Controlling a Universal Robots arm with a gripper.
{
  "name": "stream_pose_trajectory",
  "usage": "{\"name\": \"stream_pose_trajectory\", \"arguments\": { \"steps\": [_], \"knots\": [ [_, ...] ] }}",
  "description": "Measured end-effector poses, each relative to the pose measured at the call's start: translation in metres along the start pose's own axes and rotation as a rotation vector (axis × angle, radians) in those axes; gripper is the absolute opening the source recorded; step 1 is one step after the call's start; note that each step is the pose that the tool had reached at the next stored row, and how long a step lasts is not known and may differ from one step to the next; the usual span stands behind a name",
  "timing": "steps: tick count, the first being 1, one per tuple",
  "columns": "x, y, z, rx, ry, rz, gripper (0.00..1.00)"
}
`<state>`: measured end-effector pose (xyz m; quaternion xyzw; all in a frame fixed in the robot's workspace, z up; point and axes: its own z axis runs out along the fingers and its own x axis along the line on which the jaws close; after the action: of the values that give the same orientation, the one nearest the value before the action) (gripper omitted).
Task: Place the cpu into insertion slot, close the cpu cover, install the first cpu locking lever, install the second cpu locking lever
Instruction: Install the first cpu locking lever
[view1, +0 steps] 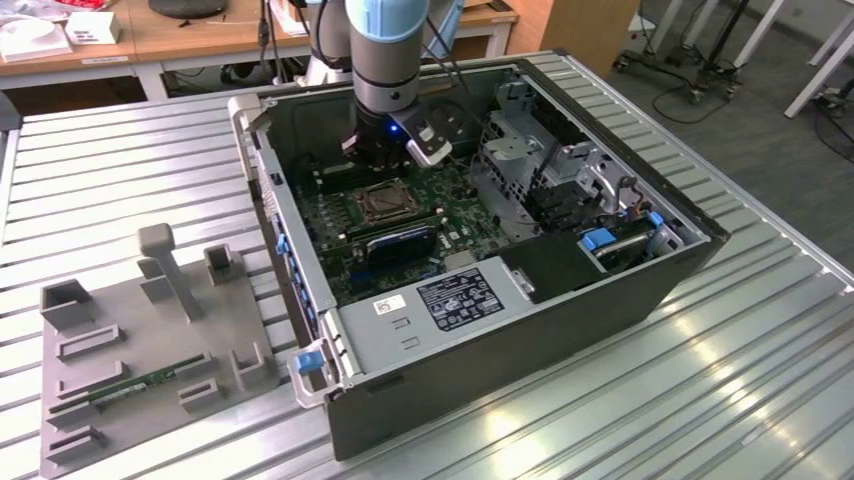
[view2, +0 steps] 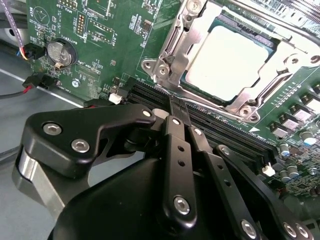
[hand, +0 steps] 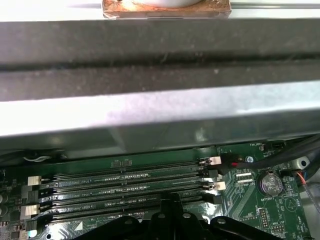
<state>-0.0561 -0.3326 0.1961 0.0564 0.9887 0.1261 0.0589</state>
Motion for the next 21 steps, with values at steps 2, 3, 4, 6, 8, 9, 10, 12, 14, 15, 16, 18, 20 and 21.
{"name": "stream_pose_trajectory", "arguments": {
  "steps": [2,3,4,6,8,9,10,12,14,15,16,18,20,21],
  "knots": [
    [0.0001,-0.0001,0.0005,-0.0001,-0.0001,0.000,0.11],
    [0.0001,-0.0002,0.0008,-0.0002,-0.0001,-0.001,0.11],
    [0.0001,-0.0003,0.0011,-0.0002,-0.0001,-0.001,0.11],
    [0.0002,-0.0004,0.0018,-0.0003,0.0000,-0.002,0.11],
    [0.0003,-0.0007,0.0025,-0.0001,0.0002,-0.002,0.11],
    [0.0004,-0.0008,0.0028,0.0000,0.0004,-0.003,0.11],
    [0.0005,-0.0009,0.0033,0.0000,0.0004,-0.003,0.11],
    [0.0005,-0.0011,0.0048,-0.0015,-0.0002,-0.004,0.11],
    [0.0006,-0.0014,0.0053,-0.0006,0.0004,-0.005,0.11],
    [0.0007,-0.0014,0.0053,-0.0004,0.0005,-0.005,0.11],
    [0.0007,-0.0014,0.0053,-0.0006,0.0007,-0.005,0.11],
    [0.0007,-0.0014,0.0054,-0.0025,0.0008,-0.005,0.11],
    [0.0007,-0.0011,0.0054,-0.0111,0.0017,-0.004,0.11],
    [0.0007,-0.0010,0.0054,-0.0147,0.0020,-0.004,0.11]
  ]
}}
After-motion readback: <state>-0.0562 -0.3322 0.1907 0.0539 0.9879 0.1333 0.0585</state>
